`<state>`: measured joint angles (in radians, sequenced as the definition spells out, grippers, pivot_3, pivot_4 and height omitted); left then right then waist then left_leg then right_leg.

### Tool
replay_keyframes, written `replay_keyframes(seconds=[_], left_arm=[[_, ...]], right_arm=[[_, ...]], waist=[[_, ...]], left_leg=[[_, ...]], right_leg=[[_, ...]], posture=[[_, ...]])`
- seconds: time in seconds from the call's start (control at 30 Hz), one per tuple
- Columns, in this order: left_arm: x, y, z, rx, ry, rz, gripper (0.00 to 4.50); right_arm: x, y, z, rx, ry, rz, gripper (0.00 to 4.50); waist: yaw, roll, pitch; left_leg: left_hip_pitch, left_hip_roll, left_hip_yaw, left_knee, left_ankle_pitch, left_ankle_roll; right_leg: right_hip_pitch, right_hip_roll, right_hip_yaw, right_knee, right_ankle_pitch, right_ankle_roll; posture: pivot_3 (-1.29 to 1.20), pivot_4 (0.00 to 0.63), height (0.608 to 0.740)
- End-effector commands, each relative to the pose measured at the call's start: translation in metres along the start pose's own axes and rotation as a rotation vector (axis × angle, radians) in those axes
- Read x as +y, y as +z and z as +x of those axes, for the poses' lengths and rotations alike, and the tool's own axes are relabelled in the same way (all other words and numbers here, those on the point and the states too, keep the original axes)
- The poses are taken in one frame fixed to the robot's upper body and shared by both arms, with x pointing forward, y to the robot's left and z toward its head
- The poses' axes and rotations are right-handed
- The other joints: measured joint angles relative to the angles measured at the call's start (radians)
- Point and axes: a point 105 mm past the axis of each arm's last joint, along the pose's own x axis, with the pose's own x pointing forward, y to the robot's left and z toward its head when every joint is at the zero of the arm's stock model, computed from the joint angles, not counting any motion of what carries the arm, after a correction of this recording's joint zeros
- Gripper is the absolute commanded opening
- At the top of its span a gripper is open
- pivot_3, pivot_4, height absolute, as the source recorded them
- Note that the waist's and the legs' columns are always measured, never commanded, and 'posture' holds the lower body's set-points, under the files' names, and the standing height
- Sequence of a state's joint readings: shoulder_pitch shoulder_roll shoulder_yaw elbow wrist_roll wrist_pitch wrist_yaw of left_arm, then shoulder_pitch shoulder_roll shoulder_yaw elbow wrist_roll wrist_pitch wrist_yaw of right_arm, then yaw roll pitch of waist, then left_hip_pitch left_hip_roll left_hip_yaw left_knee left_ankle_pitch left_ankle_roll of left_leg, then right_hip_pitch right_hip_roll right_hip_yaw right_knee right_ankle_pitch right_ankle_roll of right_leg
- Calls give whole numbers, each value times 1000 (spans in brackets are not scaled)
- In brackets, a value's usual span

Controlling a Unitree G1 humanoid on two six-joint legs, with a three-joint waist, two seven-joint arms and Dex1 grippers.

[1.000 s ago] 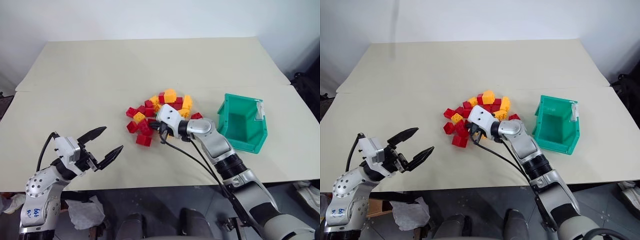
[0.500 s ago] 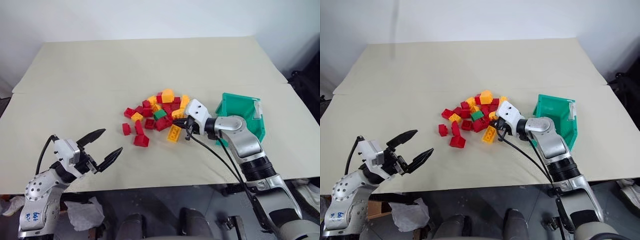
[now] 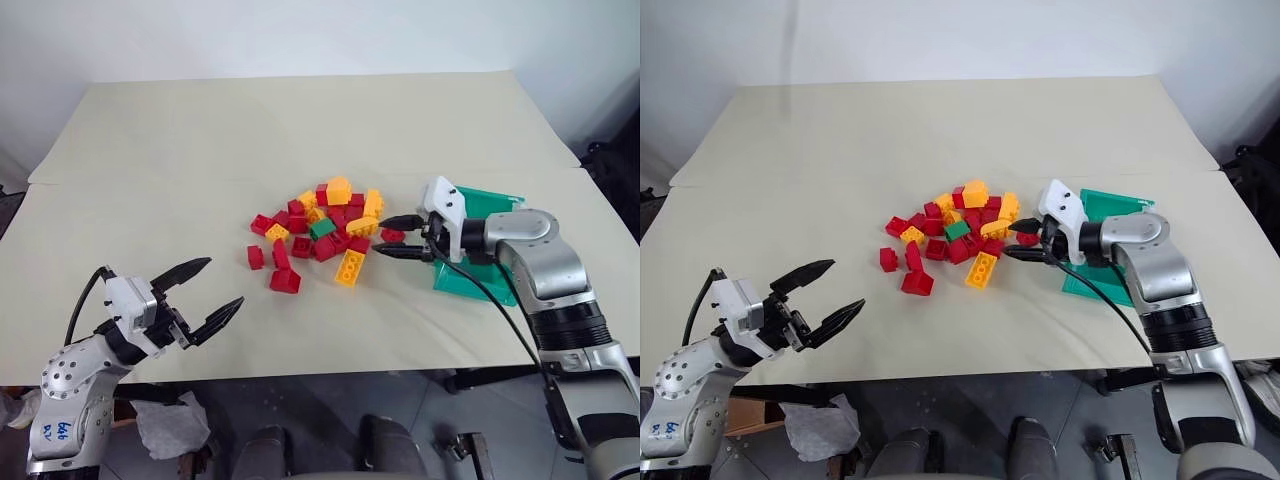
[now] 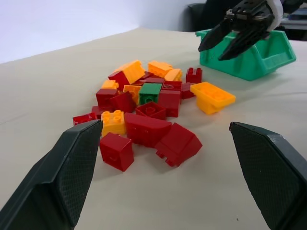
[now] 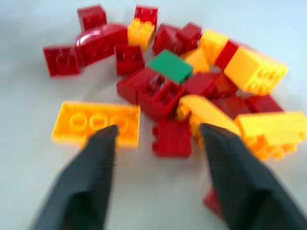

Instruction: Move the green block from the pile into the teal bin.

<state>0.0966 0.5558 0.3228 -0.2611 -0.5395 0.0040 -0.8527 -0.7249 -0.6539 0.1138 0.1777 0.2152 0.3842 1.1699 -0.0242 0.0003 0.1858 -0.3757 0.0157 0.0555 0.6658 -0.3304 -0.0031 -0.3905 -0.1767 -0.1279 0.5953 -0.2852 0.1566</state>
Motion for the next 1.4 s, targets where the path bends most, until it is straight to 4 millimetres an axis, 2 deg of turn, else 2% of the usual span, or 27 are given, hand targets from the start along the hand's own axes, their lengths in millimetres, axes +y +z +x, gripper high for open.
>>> replay_keyframes(seconds=[0.03,0.1,0.2,0.43,0.5,0.57,0.73,0.97,1.17,1.3,1.4], left_arm=[[5,8,-7,-15,27,27,4500],[5,9,-7,-15,34,28,4500],[3,9,-7,-15,37,28,4500],[5,13,-10,-21,65,34,4500],[3,12,-9,-20,63,32,4500],[2,11,-6,-24,56,30,4500],[5,13,2,-36,34,34,4500],[5,13,8,-46,14,31,4500],[3,11,12,-57,16,20,4500],[1,11,14,-67,27,16,4500],[-1,10,15,-69,31,10,4500]], right_arm=[[-8,-5,-15,24,-36,-52,3924],[-10,-7,-18,26,-44,-50,4472],[-17,-1,-19,-9,-81,-38,4472],[-32,2,-52,-61,-162,-63,4472],[-34,0,-54,-77,-176,-77,4472],[-33,2,-48,-93,-163,-92,4472],[-27,26,-1,-130,-47,-114,4472],[-36,41,58,11,7,-115,4472],[-39,43,92,90,-8,-151,4472],[-41,44,106,99,-49,-203,4472],[-34,36,113,133,-12,-229,4472]], waist=[[0,0,0],[0,0,0],[0,0,0],[15,0,0],[20,0,0],[20,0,0],[2,0,0],[-6,0,0],[-7,0,0],[-9,0,0],[-13,0,0]], left_leg=[[0,0,0,0,0,0],[0,0,0,0,0,0],[0,0,0,1,0,0],[0,0,0,1,0,0],[0,0,1,1,0,0],[0,0,1,1,0,0],[1,1,4,1,0,0],[1,1,4,1,0,0],[1,1,4,1,0,0],[1,1,4,1,0,0],[1,1,4,0,0,-1]], right_leg=[[0,0,0,0,0,0],[0,0,0,0,0,0],[0,0,0,0,0,0],[0,0,0,0,0,0],[0,0,0,0,0,0],[0,0,0,0,0,0],[-1,0,2,1,1,-1],[-2,0,2,3,1,-1],[-2,0,2,3,1,-1],[-2,0,2,3,1,-1],[-2,0,2,4,1,-1]], posture=[[0,150,740],[0,150,740],[0,150,740],[0,150,740],[0,150,740],[0,150,740],[0,150,740],[0,150,740],[0,150,740],[0,150,740],[0,150,740]])
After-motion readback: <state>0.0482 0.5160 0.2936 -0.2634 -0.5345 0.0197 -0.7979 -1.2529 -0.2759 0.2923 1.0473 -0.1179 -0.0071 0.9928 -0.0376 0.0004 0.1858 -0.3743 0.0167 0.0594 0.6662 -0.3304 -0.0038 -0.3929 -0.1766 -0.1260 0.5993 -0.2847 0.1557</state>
